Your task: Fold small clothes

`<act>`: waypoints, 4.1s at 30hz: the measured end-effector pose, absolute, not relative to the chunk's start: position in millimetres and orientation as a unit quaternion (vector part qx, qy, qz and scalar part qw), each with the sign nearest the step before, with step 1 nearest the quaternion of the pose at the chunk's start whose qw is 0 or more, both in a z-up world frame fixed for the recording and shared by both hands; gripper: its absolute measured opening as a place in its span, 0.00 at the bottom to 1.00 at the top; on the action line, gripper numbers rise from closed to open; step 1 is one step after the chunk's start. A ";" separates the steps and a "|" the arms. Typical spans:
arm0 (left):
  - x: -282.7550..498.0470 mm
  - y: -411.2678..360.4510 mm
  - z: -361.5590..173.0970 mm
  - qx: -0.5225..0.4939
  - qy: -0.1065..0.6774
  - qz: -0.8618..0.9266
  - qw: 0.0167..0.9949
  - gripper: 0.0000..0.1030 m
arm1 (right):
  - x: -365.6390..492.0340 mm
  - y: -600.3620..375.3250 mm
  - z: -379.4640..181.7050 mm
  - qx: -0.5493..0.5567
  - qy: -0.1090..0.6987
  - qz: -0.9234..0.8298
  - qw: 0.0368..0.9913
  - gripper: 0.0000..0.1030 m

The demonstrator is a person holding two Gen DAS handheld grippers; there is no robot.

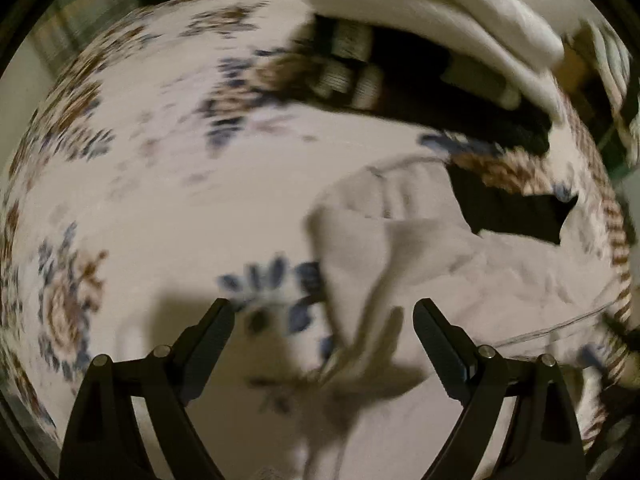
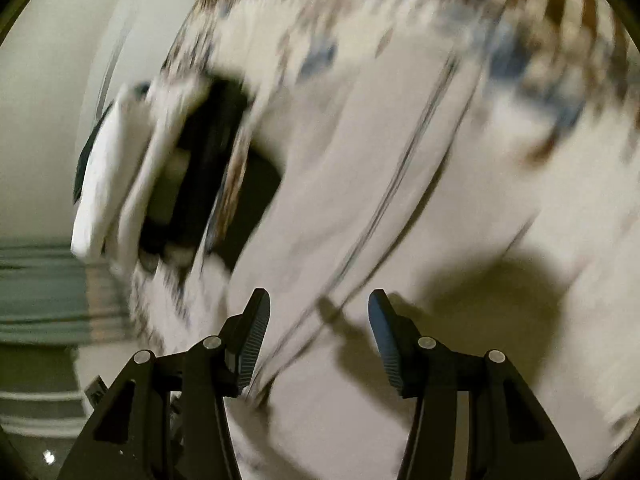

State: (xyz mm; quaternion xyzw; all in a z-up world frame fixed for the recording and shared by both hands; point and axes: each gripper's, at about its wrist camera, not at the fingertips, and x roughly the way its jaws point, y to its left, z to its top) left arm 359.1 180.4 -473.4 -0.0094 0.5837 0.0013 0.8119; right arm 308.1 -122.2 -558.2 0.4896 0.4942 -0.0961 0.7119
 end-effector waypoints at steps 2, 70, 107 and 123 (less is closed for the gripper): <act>365.3 166.6 -483.2 0.013 0.585 -0.006 0.811 0.89 | 312.0 -150.5 -549.9 0.461 0.493 -0.138 0.725 0.52; 83.6 227.5 -554.9 -0.156 0.747 -0.018 0.646 0.57 | 75.3 -154.2 -646.1 0.351 0.766 0.069 0.534 0.55; 295.0 231.3 -462.9 -0.285 0.603 -0.023 0.745 0.05 | 235.3 -245.3 -546.6 0.424 0.639 0.055 0.639 0.10; 254.2 173.0 -488.5 0.039 0.657 -0.088 0.748 0.33 | 217.0 -129.3 -526.5 -0.239 0.599 0.097 0.758 0.55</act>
